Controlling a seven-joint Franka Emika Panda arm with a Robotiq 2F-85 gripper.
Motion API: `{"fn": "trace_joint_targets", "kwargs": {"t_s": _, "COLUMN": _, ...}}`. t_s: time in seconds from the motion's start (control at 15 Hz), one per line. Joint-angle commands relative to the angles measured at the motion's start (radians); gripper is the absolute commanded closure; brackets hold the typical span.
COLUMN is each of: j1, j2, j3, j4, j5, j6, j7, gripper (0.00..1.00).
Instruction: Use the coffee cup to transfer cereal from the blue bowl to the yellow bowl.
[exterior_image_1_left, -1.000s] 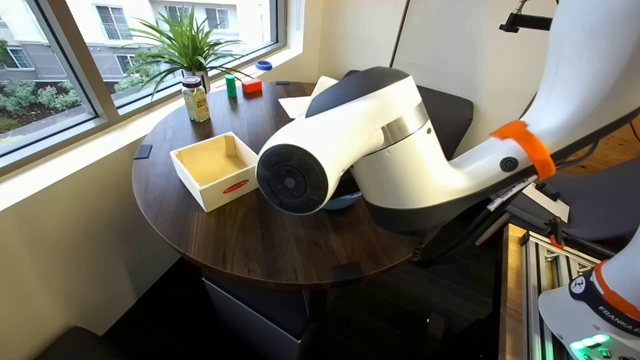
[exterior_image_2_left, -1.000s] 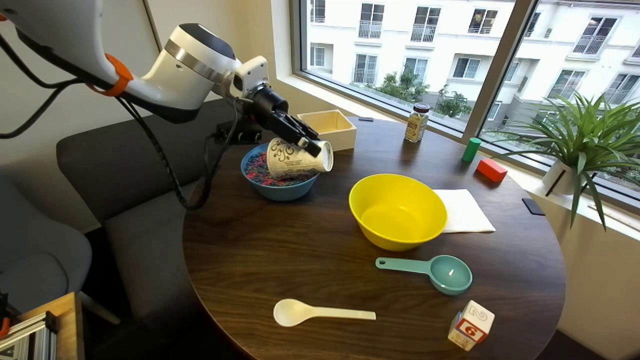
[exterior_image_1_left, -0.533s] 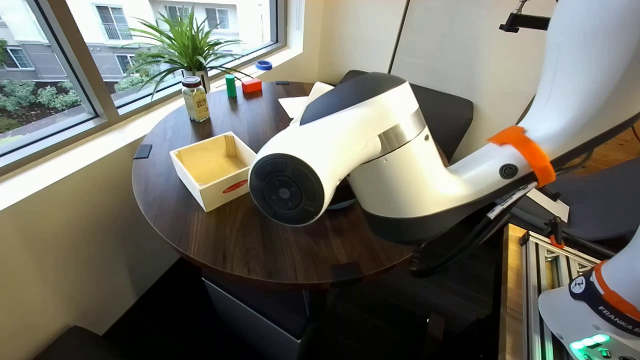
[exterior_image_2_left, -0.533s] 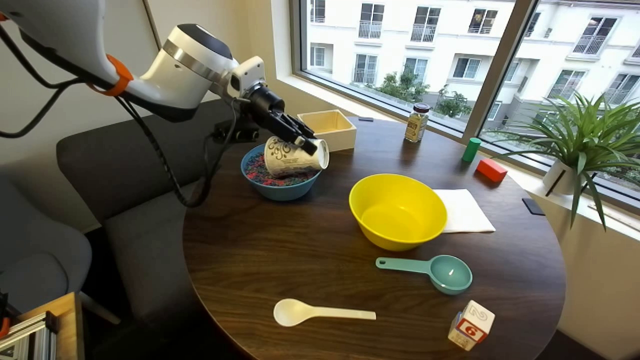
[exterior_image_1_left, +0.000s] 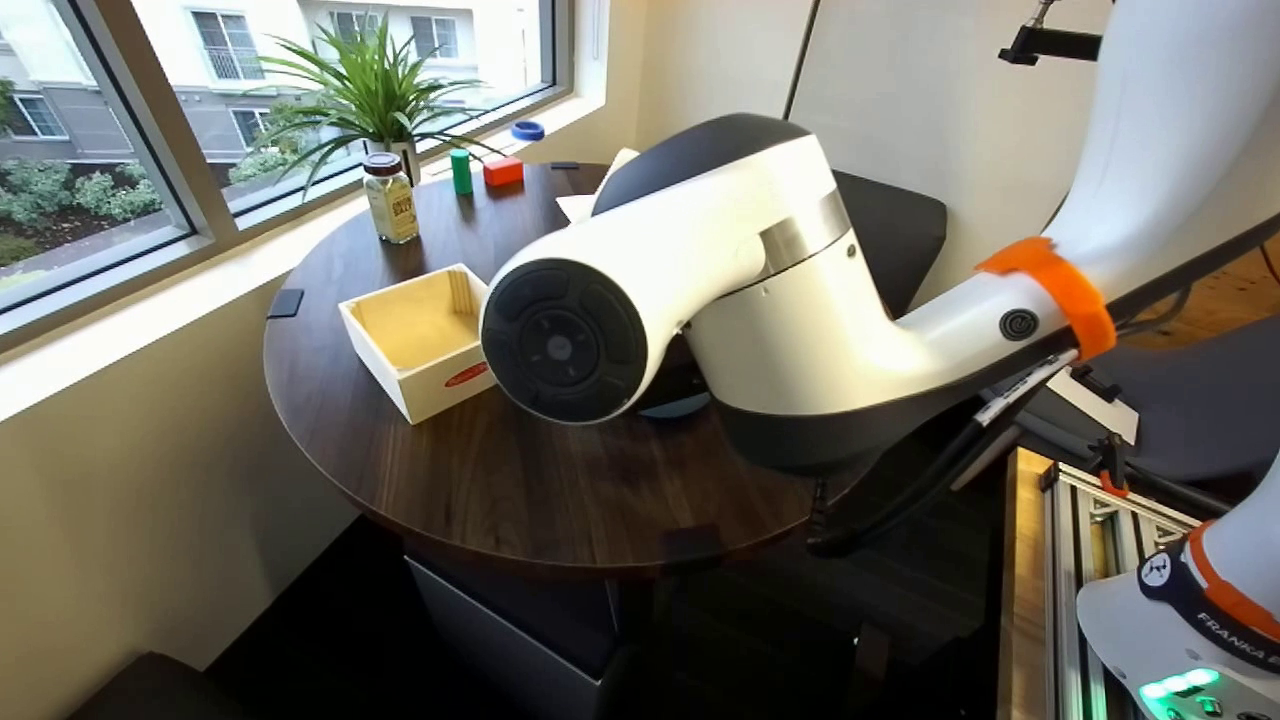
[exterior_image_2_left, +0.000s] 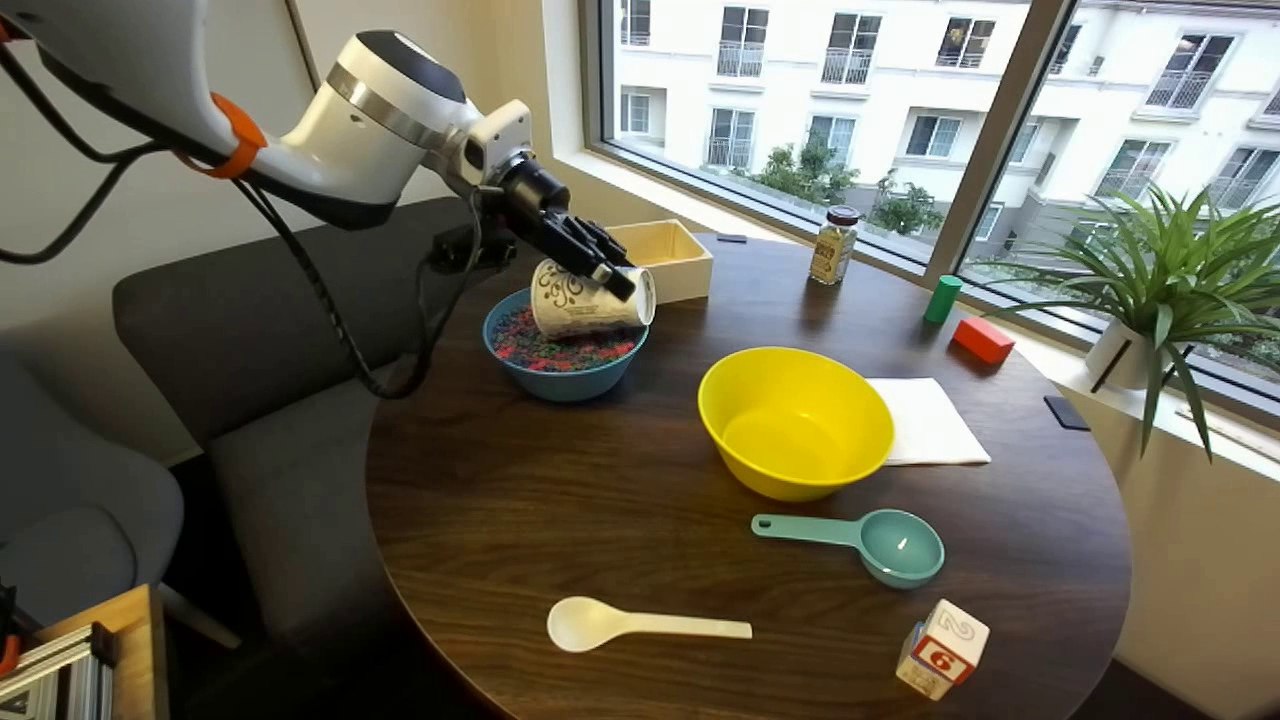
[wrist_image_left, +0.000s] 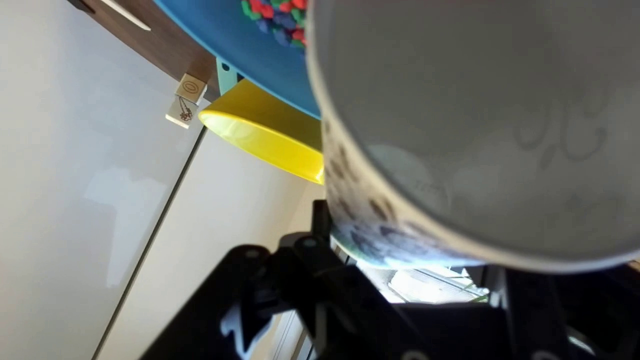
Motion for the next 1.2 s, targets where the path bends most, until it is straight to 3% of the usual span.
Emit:
{"fn": "trace_joint_targets", "kwargs": {"t_s": 0.0, "j1": -0.021, "j2": 0.010, "j3": 0.013, "j4": 0.003, "j5": 0.064, "j6": 0.099, "j7": 0.013, "gripper": 0.64}}
{"fn": "trace_joint_targets", "kwargs": {"t_s": 0.53, "j1": -0.045, "j2": -0.022, "j3": 0.011, "j4": -0.017, "j5": 0.153, "j6": 0.211, "j7": -0.057, "gripper": 0.64}}
{"fn": "trace_joint_targets", "kwargs": {"t_s": 1.13, "j1": -0.040, "j2": -0.030, "j3": 0.008, "j4": -0.024, "j5": 0.221, "j6": 0.219, "j7": -0.193, "gripper": 0.64}}
